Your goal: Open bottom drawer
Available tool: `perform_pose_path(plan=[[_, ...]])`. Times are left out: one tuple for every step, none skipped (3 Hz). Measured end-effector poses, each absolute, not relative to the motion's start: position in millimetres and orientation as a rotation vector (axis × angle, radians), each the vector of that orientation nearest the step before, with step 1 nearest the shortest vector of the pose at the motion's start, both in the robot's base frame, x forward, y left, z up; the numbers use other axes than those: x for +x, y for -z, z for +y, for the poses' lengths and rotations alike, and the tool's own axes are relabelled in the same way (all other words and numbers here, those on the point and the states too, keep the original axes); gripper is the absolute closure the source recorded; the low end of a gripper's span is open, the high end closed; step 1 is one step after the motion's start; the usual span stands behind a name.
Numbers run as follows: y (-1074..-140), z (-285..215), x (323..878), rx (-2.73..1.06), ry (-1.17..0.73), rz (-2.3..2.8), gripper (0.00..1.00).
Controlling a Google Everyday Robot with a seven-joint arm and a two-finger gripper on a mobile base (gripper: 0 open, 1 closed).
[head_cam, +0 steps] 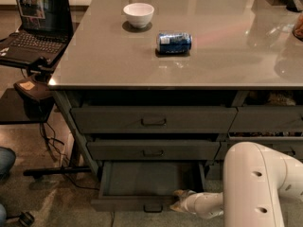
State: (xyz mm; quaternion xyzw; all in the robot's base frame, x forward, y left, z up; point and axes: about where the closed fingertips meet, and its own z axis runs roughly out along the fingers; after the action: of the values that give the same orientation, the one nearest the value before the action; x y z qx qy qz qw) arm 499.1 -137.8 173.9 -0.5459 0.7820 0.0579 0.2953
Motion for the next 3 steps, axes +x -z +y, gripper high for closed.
perform_pose_path(plan=[[-174.4, -136.8, 485.1, -1.439, -0.150, 2.078, 1.00], [-173.6, -136.5, 484.3, -1.444, -0.150, 2.078, 1.00], [-169.7, -137.9, 468.2, -1.465, -0.145, 2.068, 1.00]])
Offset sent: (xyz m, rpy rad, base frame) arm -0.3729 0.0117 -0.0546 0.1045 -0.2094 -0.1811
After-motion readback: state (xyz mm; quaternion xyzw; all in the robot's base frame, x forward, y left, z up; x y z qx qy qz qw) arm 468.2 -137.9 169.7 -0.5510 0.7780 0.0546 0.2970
